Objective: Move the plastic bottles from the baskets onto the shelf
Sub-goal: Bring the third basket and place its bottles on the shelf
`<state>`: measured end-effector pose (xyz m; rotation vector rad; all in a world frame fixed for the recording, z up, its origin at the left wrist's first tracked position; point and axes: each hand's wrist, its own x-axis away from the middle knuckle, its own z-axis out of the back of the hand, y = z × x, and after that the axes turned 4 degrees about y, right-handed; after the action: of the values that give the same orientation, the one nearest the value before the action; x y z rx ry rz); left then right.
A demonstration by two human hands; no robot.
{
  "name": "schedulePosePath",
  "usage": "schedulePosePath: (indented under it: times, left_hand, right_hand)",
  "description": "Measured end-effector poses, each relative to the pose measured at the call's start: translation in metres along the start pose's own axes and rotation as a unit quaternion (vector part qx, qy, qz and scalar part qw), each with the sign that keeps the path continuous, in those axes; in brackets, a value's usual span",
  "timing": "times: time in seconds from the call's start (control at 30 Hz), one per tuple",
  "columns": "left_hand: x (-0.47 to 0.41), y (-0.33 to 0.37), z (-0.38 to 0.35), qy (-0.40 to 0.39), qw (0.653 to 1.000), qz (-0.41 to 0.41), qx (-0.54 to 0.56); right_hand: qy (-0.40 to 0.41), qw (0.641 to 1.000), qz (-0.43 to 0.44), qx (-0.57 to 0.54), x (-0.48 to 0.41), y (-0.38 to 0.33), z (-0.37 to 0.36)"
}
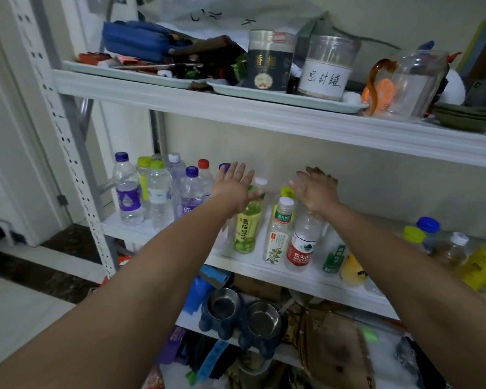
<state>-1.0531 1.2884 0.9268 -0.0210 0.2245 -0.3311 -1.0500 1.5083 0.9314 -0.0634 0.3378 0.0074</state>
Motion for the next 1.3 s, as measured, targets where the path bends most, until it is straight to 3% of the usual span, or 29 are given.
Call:
schedulePosePath:
  times: [0.33, 0.57, 0.73, 0.9, 1.13, 1.3]
  left_hand:
    - [0.126, -0.111, 0.007, -0.004, 0.990, 0.136, -0.034]
    - [0.272, -0.188, 0.025, 0.001, 0.937, 0.347, -0.045]
    - [0.402, -0.198, 0.048, -0.005, 0.851, 0.520, -0.074]
    - [0.543, -0.158, 0.061, -0.018, 0.750, 0.654, -0.094]
    - [0.721, -0.060, 0.061, -0.042, 0.582, 0.804, -0.111]
    - [0.825, 0.005, 0.065, -0.057, 0.485, 0.867, -0.099]
  right_hand:
    - [-0.021, 0.982, 0.188, -0.023, 0.024, -0.169, -0.012]
    - [-0.023, 0.911, 0.411, -0.030, 0.057, -0.319, -0.017]
    - [-0.005, 0.818, 0.573, -0.051, 0.129, -0.429, 0.004]
    - [-0.011, 0.704, 0.704, -0.093, 0.246, -0.509, 0.018]
    - [-0.013, 0.551, 0.826, -0.121, 0.428, -0.565, 0.041]
    - [-0.008, 0.444, 0.882, -0.158, 0.548, -0.592, 0.062]
